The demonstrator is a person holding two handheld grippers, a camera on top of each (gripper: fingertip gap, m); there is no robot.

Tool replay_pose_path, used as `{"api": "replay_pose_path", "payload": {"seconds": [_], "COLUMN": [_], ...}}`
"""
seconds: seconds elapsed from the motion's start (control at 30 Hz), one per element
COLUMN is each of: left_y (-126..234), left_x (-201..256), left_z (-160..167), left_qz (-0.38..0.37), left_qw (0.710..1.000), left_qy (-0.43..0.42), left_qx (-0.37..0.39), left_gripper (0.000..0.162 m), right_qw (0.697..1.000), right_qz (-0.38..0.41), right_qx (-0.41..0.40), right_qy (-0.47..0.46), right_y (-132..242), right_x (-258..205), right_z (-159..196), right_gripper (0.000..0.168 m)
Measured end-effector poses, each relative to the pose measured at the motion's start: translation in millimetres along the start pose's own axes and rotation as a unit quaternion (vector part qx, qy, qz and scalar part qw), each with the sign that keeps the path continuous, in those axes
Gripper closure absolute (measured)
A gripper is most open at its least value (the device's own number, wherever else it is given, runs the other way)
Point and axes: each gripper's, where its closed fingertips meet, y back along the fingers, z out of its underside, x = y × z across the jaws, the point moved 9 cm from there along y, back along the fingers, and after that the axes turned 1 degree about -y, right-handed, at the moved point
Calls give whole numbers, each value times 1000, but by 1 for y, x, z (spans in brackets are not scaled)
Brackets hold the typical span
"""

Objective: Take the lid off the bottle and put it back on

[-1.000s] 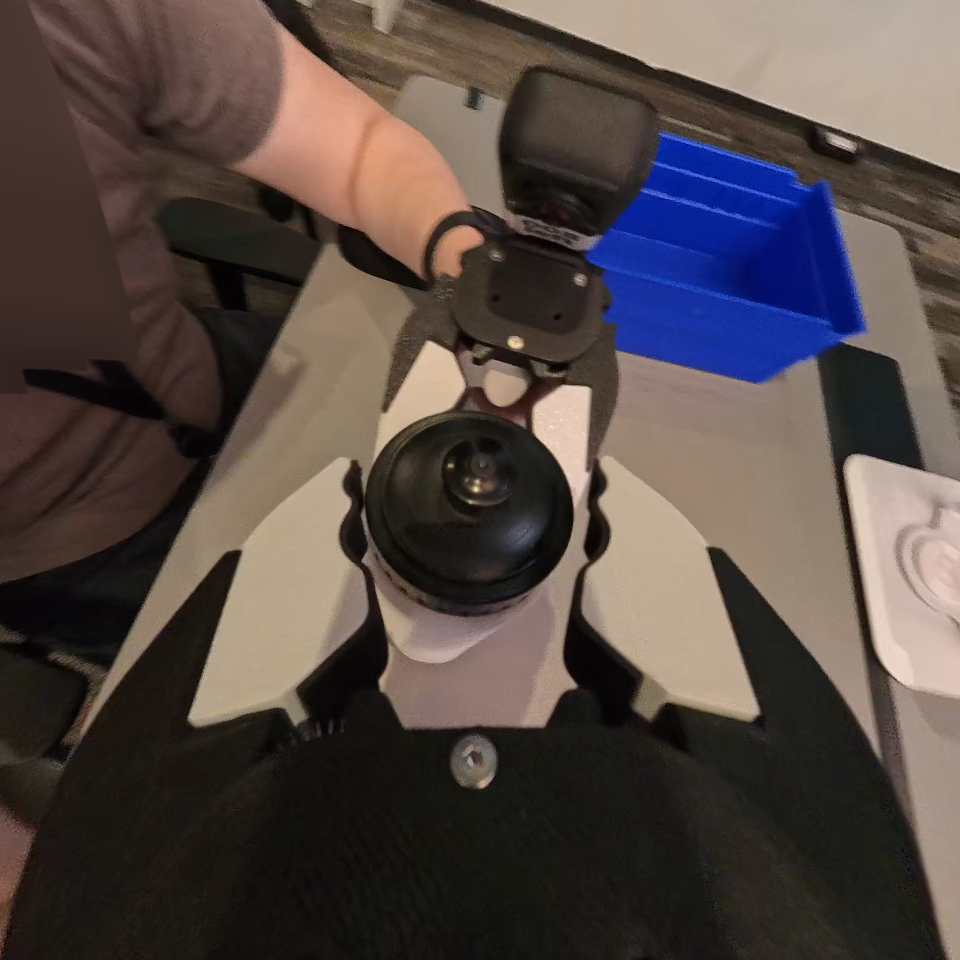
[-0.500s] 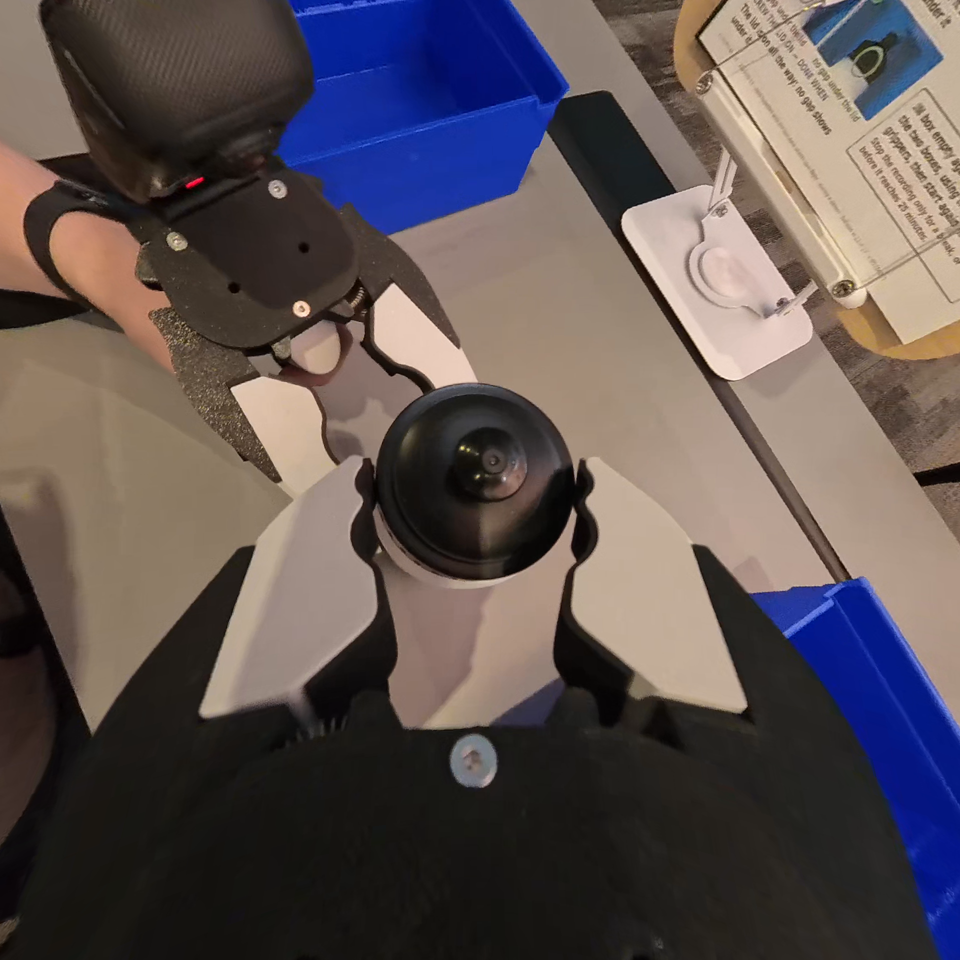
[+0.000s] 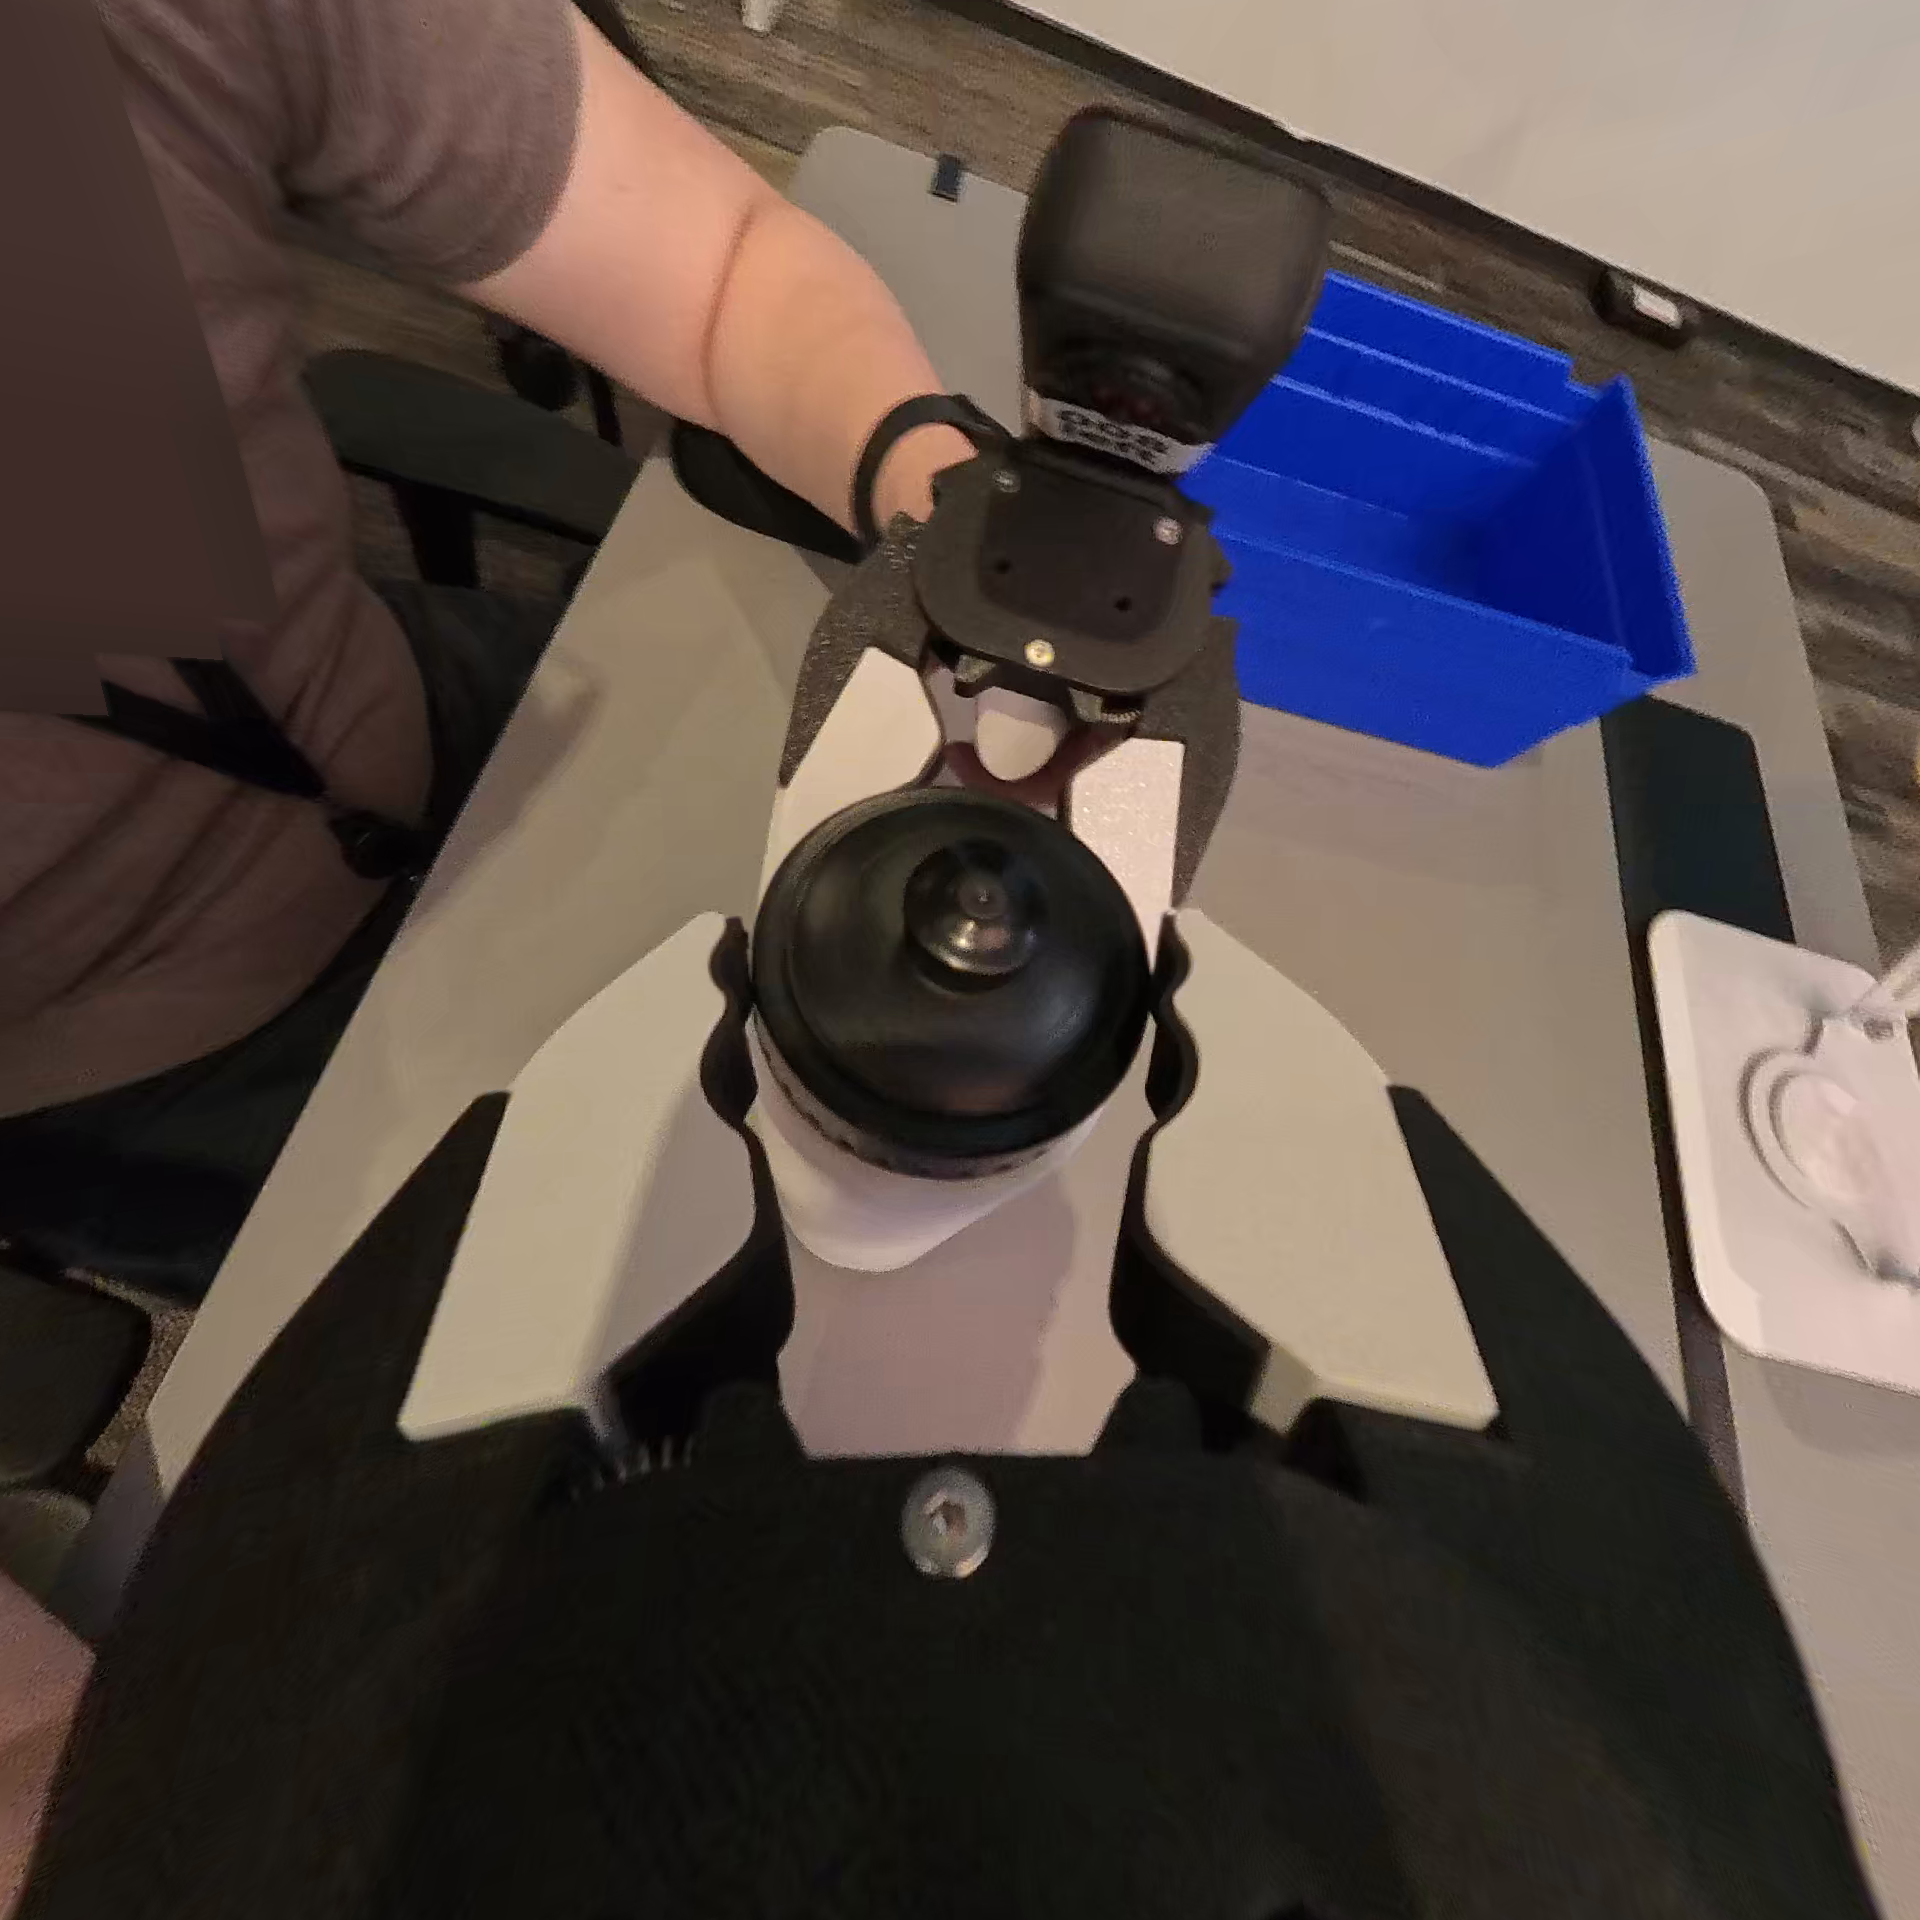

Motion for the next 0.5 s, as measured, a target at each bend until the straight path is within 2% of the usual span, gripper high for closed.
{"api": "replay_pose_path", "payload": {"seconds": [0.13, 0.23, 0.33, 0.43, 0.5], "left_y": [6, 12, 16, 15, 14], "left_x": [-16, -28, -33, -31, -30], "left_z": [4, 8, 10, 9, 9], "left_qz": [-72, -119, -133, -133, -134], "left_qw": [996, 990, 986, 987, 987], "left_qy": [44, 76, 96, 86, 83], "left_qx": [-5, -4, -1, -7, -8], "left_gripper": [90, 90, 90, 90, 90], "right_qw": [988, 958, 928, 921, 926], "right_qz": [126, 211, 293, 303, 289], "right_qx": [-32, -44, -70, -93, -91], "right_qy": [-86, -189, -220, -228, -224], "right_y": [-6, -14, -24, -28, -26], "right_x": [19, 25, 27, 27, 27], "right_z": [-5, -14, -15, -12, -12], "right_gripper": [84, 84, 84, 91, 91]}}
